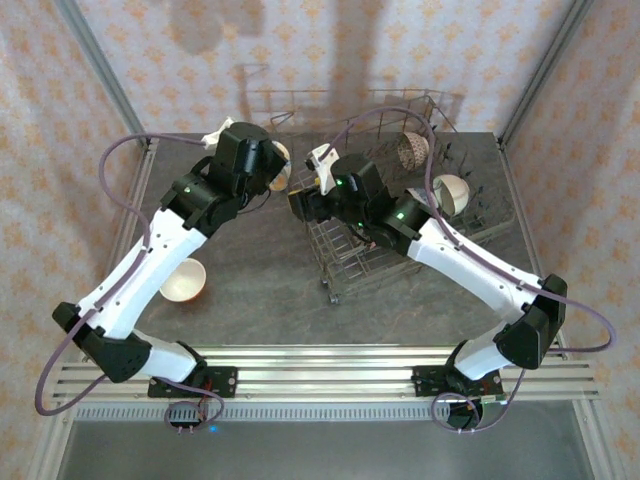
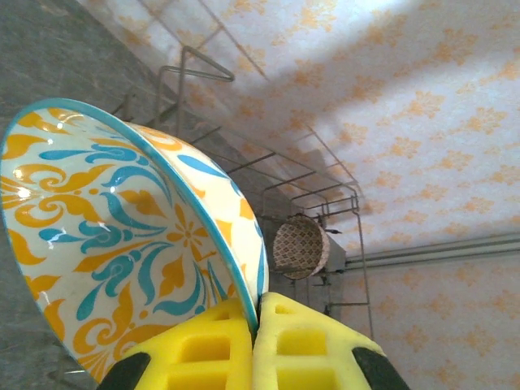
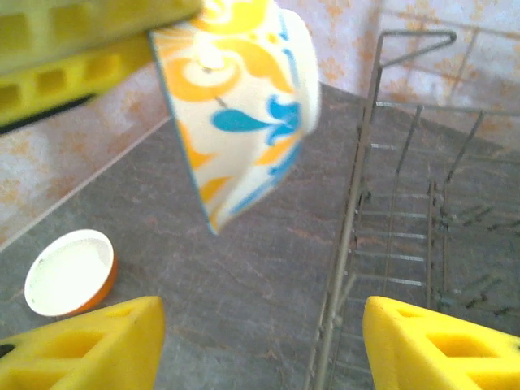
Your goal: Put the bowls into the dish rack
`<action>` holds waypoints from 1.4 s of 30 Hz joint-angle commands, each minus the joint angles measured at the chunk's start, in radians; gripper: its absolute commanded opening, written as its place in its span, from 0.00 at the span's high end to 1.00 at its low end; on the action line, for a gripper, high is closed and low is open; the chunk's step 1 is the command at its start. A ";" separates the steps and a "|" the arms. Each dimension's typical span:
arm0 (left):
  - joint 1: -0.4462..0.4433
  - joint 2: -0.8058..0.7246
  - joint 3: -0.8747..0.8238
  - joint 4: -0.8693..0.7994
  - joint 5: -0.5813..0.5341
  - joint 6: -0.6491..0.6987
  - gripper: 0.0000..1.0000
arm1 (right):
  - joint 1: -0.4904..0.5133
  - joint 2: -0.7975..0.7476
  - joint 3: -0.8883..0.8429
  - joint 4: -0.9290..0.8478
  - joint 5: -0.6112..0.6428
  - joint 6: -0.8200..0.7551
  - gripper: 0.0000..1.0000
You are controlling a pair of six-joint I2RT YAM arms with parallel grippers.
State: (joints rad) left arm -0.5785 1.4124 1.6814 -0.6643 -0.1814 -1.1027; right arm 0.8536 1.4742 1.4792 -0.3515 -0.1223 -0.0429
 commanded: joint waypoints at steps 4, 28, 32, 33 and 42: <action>-0.025 0.025 0.100 0.043 -0.026 -0.031 1.00 | 0.019 -0.013 -0.043 0.226 0.103 -0.004 0.38; -0.038 0.114 0.213 0.044 0.006 -0.083 1.00 | 0.034 0.122 -0.019 0.450 0.467 0.114 0.77; -0.044 0.123 0.244 0.036 -0.004 -0.052 1.00 | 0.041 0.125 -0.028 0.502 0.529 0.096 0.88; -0.045 0.123 0.251 0.034 -0.008 -0.046 1.00 | 0.040 0.122 -0.033 0.511 0.543 0.097 0.90; -0.045 0.118 0.229 0.068 0.019 -0.043 0.95 | 0.041 0.089 -0.079 0.597 0.595 0.070 1.00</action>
State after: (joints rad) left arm -0.6220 1.5455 1.8893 -0.6441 -0.1463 -1.1660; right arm 0.8963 1.6073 1.4124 0.1730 0.4122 0.0357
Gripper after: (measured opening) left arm 0.049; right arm 0.056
